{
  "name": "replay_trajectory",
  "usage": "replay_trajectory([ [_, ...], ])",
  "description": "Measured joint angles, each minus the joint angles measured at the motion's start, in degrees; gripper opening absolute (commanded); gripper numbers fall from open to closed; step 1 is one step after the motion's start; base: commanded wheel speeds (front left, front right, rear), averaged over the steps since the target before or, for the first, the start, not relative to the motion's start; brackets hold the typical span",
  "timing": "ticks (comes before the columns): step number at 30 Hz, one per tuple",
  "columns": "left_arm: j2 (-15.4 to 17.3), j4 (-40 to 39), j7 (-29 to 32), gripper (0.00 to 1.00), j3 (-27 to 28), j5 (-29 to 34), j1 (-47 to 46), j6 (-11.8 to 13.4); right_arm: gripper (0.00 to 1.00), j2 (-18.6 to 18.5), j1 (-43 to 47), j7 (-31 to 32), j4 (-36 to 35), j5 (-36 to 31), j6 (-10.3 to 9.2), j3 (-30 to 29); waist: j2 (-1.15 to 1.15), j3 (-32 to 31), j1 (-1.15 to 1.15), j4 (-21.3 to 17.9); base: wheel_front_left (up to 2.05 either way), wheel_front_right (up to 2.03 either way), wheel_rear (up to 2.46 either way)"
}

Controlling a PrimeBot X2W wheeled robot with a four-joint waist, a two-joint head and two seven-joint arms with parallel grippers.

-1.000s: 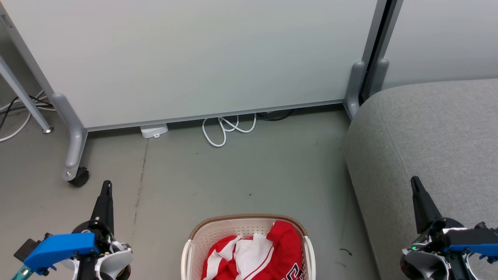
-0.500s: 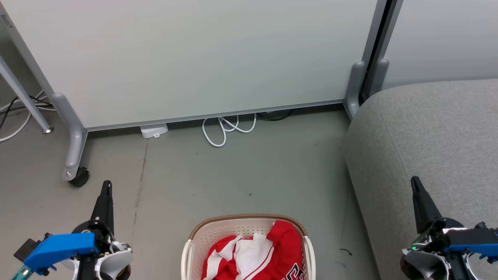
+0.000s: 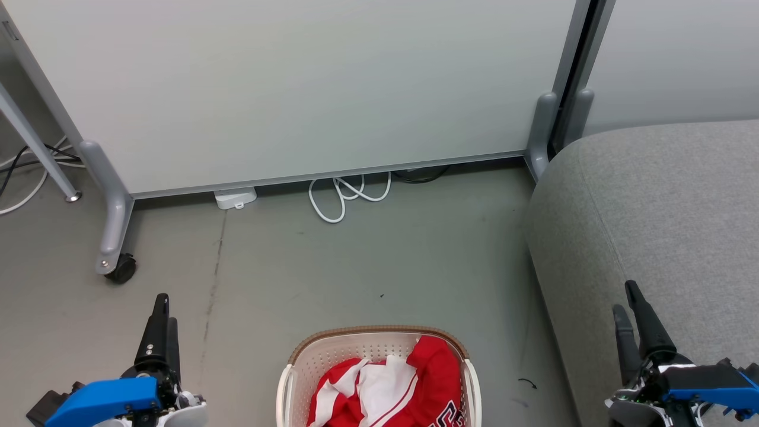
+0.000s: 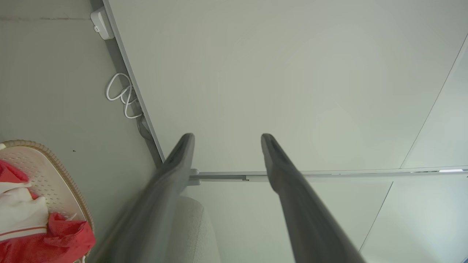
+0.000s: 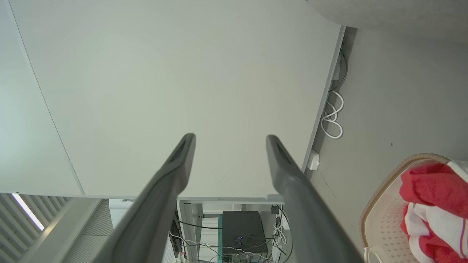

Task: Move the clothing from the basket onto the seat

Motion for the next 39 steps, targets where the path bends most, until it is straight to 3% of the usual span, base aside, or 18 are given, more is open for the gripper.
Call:
replay_trajectory([
  [12,0.0,-2.4,-3.0,1.00,-0.6,11.5,-0.6,0.0,1.00,0.0,-0.3,-3.0,-1.4,-10.7,0.00,1.6,0.00,0.2,0.00,0.3,0.00,0.00,0.00],
  [39,0.2,-5.7,-8.6,1.00,-6.4,44.9,-1.9,1.1,1.00,0.0,-1.8,-8.6,-3.1,-36.5,0.01,5.5,0.00,0.6,0.00,1.0,0.00,0.00,0.00],
])
